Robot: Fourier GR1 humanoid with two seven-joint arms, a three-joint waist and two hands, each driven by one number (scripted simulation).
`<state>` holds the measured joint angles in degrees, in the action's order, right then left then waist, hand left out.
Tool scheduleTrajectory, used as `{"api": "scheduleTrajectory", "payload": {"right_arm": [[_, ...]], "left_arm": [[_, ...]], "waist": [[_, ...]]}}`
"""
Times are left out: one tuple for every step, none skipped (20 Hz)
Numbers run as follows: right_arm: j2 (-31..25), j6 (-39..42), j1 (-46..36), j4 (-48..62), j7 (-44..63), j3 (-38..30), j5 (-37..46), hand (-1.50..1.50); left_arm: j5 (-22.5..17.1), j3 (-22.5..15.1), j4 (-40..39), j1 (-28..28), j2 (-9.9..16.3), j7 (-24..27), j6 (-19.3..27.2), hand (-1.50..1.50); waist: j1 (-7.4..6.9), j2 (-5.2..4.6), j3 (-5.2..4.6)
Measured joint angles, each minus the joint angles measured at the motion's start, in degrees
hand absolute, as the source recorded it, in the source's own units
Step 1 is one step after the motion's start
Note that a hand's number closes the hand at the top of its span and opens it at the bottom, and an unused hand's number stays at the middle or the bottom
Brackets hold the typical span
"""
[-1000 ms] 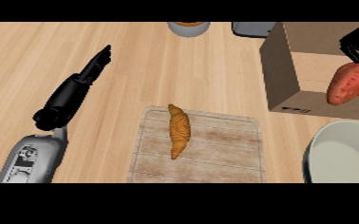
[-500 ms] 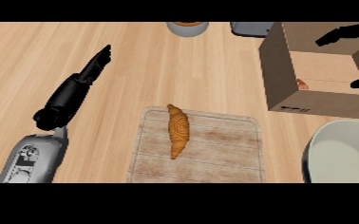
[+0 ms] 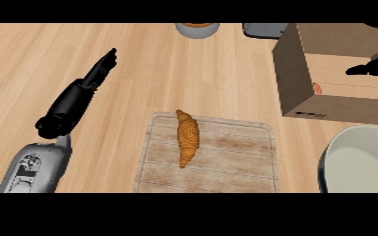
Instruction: Pick the sweet potato from the cutting board and place it in the cardboard box
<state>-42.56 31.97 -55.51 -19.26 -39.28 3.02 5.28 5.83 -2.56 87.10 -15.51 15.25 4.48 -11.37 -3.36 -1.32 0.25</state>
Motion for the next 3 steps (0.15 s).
{"api": "scheduleTrajectory", "payload": {"right_arm": [[-0.08,1.17,-0.68,1.43,1.79,-1.38,-1.7,-1.5],[-0.47,2.4,-1.39,2.72,3.49,-2.62,-3.17,-1.5],[-1.11,3.48,-1.8,3.76,4.73,-3.76,-4.48,-1.5]], "left_arm": [[-0.09,0.02,0.09,-0.13,-0.03,-0.17,-0.05,0.0],[0.08,0.01,-0.15,-0.43,-0.14,-0.02,0.11,0.0],[0.1,0.05,-0.11,-0.91,-0.14,-0.26,0.12,0.0]], "waist": [[-0.22,-0.1,0.0],[-0.24,-0.23,0.01],[-0.25,-0.33,0.04]]}}
